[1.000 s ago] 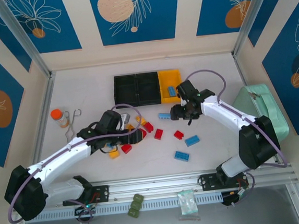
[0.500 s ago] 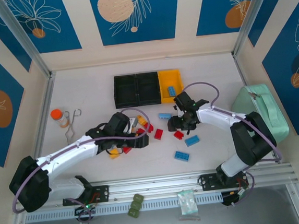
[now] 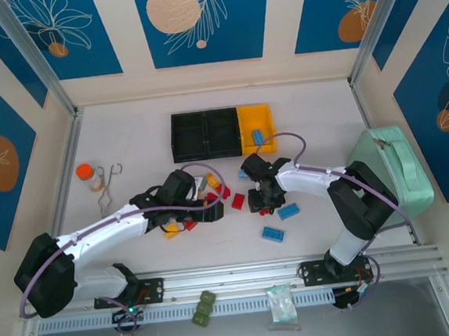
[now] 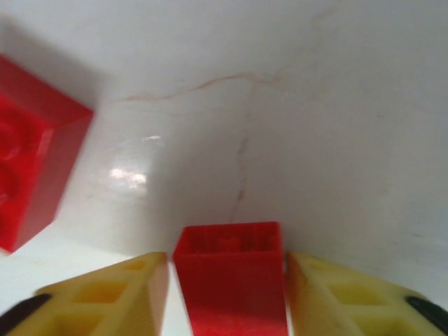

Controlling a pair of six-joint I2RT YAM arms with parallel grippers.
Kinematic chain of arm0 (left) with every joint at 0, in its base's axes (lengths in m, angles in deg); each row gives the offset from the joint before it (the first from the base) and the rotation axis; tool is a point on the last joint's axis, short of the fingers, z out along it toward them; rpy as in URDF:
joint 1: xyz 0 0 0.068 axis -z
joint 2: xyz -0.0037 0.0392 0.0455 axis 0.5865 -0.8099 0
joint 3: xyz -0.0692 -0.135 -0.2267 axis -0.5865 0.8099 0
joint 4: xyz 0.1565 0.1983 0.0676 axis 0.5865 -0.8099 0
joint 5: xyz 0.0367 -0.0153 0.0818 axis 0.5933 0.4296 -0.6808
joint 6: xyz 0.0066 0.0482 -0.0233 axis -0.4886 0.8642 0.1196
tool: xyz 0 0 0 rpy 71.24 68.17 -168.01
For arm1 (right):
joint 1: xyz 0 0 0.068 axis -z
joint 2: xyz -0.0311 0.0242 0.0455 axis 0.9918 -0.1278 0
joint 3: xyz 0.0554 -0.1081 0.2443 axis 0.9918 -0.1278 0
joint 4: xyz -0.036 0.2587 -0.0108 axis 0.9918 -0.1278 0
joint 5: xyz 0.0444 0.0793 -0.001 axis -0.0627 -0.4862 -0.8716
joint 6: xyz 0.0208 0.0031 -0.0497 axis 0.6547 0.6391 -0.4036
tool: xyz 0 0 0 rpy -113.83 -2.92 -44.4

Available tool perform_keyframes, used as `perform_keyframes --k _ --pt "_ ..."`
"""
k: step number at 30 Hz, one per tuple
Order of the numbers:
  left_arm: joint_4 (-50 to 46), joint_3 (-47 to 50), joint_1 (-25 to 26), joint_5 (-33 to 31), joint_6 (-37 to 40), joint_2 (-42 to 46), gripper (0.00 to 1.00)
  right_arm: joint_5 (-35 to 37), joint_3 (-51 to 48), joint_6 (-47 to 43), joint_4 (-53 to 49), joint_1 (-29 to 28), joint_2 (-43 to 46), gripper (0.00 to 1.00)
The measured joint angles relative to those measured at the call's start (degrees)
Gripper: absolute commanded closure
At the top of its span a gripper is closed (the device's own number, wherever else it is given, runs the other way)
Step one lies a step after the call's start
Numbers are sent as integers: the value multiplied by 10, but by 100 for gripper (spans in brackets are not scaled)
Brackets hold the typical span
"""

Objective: Sort the legos into containers by color
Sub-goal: Pick up the lego from the center of the table, then place the lego in the container.

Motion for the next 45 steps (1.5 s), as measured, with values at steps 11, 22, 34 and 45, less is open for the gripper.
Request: perform_keyframes --k 11,22,34,45 --pt "4 19 0 -18 -7 20 19 35 46 15 -38 -43 -27 70" --pt "-23 20 -22 -74 -39 68 19 35 192 -8 -73 -29 -13 70" --pt "-56 -16 -118 -76 -45 76 18 23 456 -56 -97 37 -180 70" --pt "-72 -22 -141 -63 -45 76 18 23 723 -66 -162 78 -364 69"
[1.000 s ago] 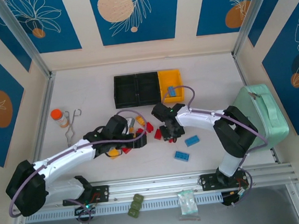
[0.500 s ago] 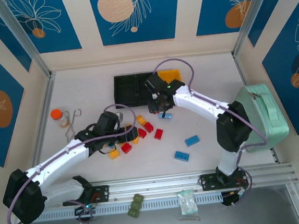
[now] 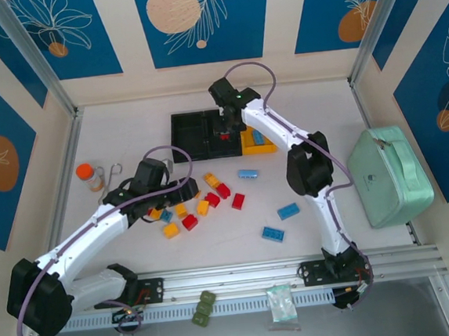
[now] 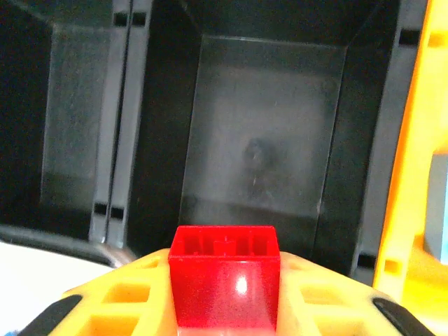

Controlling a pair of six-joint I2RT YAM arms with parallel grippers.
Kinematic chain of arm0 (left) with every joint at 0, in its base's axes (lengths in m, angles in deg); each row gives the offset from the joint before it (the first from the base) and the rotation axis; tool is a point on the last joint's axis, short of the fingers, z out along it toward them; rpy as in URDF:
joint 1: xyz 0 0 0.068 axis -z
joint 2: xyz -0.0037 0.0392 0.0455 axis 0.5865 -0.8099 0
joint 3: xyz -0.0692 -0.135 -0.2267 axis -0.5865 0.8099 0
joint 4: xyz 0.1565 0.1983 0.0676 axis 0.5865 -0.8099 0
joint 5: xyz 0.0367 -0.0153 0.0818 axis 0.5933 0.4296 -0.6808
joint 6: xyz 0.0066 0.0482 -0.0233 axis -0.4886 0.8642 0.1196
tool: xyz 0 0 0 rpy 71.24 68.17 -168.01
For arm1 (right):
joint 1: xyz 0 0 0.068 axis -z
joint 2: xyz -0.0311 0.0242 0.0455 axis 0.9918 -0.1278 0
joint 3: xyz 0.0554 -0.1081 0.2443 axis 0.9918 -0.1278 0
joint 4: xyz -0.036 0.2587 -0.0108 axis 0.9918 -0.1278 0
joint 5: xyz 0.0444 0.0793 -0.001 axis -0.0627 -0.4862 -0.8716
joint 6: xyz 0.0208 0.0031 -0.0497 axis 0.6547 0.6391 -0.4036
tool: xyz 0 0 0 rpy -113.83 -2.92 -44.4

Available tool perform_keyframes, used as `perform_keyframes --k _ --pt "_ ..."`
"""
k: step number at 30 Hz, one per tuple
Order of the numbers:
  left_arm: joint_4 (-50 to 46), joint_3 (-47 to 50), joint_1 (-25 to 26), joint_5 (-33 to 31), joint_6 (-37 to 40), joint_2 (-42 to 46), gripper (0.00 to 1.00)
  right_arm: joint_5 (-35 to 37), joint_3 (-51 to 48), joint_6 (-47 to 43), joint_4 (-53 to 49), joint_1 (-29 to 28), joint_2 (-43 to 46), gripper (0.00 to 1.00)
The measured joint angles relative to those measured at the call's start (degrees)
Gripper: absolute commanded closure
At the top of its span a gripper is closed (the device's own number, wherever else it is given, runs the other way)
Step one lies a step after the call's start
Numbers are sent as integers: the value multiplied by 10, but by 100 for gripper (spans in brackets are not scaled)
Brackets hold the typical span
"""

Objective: Sort the legos into containers by color
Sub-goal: Place the lego in the container.

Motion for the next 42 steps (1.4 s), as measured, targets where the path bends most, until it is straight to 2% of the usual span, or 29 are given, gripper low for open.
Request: perform_keyframes --k 7,11,20,28,33,37,42 --pt "-6 4 -4 1 0 15 18 0 114 0 -45 7 -92 69" --pt "-7 11 -6 0 -5 23 18 0 148 0 -63 7 -122 69" --pt "-9 20 -6 1 -9 24 18 0 152 0 -72 7 -137 65" --pt "-11 26 -6 1 -14 24 18 0 154 0 -72 6 -137 50" --pt "-16 26 -6 0 -14 24 18 3 158 0 -74 1 -136 50" --pt "-30 26 -6 -2 -14 30 18 7 115 -2 -59 -8 -103 49" --pt "-56 27 -7 -13 -15 43 20 7 -9 -4 -21 -24 13 49"
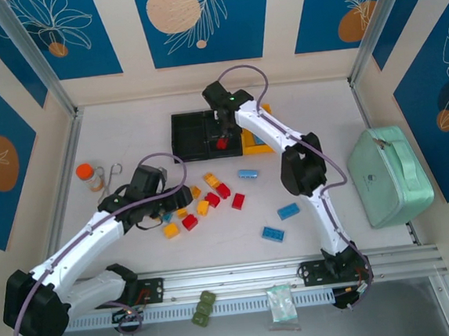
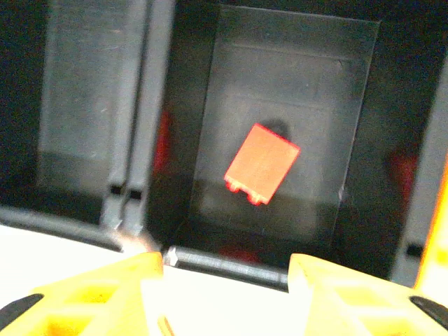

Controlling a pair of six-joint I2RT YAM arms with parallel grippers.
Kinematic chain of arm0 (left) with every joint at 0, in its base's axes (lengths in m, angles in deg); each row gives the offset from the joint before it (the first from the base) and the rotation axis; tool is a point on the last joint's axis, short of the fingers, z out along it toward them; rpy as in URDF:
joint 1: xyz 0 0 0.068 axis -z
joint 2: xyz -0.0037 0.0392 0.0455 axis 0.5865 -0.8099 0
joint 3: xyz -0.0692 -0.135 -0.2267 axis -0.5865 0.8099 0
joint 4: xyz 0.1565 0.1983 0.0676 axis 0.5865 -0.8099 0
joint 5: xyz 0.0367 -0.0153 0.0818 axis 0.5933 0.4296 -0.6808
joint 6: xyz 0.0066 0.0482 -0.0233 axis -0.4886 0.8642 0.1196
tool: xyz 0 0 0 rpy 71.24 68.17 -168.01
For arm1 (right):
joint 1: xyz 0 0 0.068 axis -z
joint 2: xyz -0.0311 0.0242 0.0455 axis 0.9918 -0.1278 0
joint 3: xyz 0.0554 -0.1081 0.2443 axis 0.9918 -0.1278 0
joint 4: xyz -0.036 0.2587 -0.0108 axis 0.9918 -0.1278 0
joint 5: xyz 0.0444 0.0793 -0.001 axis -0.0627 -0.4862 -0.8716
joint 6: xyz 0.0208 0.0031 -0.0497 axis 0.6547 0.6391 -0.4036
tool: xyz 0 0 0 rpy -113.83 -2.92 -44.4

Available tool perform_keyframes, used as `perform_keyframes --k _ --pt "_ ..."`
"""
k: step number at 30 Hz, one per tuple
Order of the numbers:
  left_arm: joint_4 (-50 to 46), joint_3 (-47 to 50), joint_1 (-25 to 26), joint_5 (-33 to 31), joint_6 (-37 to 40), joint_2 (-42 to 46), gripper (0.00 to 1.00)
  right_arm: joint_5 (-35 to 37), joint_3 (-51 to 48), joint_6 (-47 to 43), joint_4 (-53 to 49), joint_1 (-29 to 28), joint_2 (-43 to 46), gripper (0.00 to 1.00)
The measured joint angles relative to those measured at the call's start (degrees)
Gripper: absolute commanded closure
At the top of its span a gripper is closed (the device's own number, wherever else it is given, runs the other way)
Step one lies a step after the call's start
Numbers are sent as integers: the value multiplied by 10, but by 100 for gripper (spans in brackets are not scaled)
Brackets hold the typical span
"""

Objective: Sort the legos into containers by color
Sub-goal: Place the lego in the container, then pick up the lego from the center of the table.

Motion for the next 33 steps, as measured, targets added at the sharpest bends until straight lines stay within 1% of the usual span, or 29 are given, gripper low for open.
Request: perform_keyframes --k 2,10,15,20,23,29,31,33 --pt "-12 2 0 -7 0 5 21 -1 -52 0 24 -4 53 49" --pt "-38 8 0 -24 -2 -3 29 -35 -325 9 131 -15 282 48" --pt "-38 7 0 -27 -4 -48 34 -68 -496 22 178 -28 401 46" --pt "-49 -21 8 -51 -4 -112 35 -94 -629 38 202 -64 522 46" --pt "-51 -46 14 -71 -7 -153 38 -96 -689 56 205 -82 586 46" --pt "-57 -83 34 -104 -16 -221 41 -93 -760 94 200 -84 667 45" --pt "-59 -92 40 -111 -19 -240 44 -93 -764 102 198 -84 680 45" --pt "-59 -96 45 -117 -21 -255 50 -93 -764 107 200 -84 687 45"
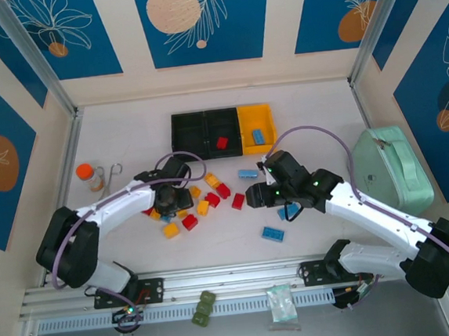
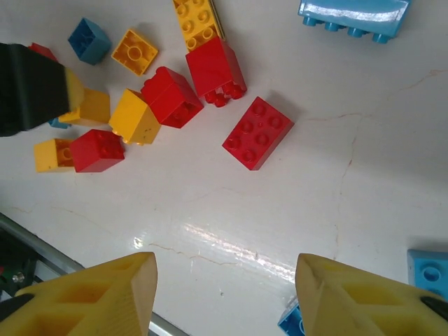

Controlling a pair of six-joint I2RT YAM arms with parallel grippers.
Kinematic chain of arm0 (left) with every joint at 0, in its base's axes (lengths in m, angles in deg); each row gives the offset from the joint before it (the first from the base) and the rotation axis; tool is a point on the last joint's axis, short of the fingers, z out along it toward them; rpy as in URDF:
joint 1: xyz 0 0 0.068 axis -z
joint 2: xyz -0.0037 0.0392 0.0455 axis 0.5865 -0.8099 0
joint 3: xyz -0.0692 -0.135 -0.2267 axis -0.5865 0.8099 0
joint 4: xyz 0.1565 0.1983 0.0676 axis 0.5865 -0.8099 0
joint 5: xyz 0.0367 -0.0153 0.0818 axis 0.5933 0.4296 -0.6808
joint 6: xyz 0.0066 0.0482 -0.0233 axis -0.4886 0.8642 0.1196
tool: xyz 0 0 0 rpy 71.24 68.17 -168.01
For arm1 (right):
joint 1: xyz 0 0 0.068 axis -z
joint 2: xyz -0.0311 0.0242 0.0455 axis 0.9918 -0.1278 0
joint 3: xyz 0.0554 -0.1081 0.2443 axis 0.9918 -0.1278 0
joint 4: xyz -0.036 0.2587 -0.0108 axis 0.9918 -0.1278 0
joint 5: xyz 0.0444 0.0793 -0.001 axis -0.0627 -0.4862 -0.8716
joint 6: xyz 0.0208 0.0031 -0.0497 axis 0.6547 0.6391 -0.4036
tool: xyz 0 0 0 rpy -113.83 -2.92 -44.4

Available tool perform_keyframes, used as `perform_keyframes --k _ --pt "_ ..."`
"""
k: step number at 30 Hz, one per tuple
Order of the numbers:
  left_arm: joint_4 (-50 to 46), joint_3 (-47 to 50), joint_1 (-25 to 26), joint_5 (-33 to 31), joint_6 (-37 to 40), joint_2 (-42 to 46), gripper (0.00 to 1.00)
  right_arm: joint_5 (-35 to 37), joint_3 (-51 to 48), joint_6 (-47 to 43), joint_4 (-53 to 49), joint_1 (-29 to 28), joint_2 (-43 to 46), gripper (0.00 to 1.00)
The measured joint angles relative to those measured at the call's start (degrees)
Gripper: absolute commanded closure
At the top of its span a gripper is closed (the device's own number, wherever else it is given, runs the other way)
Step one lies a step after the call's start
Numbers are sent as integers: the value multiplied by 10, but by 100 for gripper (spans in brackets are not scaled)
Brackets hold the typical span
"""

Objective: Sort the legos into containers by color
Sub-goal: Pick up the lego from the center of the table.

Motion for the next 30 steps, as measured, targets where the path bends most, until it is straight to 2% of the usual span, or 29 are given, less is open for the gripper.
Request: perform_keyframes --k 3,9,17,30 --pt "-1 -5 5 -7 -4 -17 63 0 -1 6 1 -2 1 45" --pt "-3 -13 8 -14 -8 -25 72 -2 -15 19 13 -21 -6 45" --pt "-26 -43 8 -30 3 -24 73 -6 -21 29 37 -55 -22 46" --pt "-63 -198 -15 -43 63 -42 73 -10 -17 29 94 -76 -22 44"
